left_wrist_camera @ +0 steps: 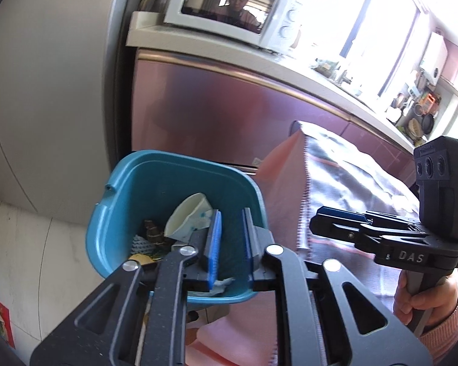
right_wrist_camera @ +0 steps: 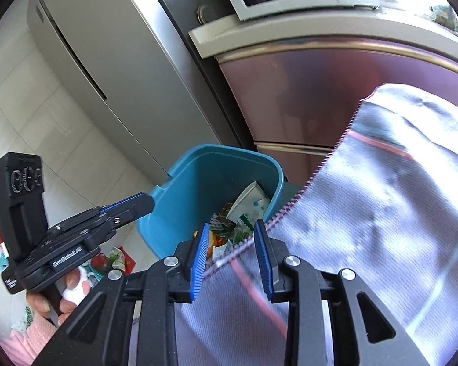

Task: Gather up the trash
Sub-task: 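Move both open tools back over the table toward the tissue and last peel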

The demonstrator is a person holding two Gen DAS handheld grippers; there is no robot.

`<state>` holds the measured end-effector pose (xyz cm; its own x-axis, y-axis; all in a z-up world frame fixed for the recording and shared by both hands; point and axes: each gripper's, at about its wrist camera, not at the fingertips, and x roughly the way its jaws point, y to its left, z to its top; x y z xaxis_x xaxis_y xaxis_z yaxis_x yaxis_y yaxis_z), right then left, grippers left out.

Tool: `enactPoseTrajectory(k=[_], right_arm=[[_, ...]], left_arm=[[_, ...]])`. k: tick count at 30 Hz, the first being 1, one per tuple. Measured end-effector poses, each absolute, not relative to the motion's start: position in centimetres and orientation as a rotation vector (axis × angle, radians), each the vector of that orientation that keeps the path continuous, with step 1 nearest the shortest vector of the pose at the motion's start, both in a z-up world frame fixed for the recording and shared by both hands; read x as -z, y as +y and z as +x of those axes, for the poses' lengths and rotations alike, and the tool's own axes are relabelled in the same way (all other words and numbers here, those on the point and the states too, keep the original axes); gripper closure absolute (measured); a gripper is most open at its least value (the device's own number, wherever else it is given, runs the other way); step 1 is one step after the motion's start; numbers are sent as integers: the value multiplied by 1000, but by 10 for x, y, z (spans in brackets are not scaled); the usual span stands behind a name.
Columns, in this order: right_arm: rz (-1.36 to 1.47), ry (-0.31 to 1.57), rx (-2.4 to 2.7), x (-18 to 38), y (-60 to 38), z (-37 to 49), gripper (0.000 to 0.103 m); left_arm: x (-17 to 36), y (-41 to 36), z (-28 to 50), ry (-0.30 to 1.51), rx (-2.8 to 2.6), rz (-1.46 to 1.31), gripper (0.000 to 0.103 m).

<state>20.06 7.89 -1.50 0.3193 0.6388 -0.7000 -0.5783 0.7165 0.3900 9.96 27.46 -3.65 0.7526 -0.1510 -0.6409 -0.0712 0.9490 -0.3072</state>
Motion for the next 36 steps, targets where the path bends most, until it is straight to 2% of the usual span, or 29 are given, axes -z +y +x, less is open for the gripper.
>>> enactPoseTrajectory(k=[6, 16, 25, 36], right_arm=[[109, 875, -755, -7, 21, 172, 70], [185, 793, -491, -23, -114, 130, 63], [281, 770, -276, -11, -217, 111, 63], [338, 787, -141, 9, -269, 113, 59]], left_arm=[[26, 235, 102, 715, 146, -303, 85], [12, 128, 121, 734, 359, -185, 78], [8, 39, 143, 771, 492, -104, 72], [3, -33, 186, 794, 515, -13, 60]])
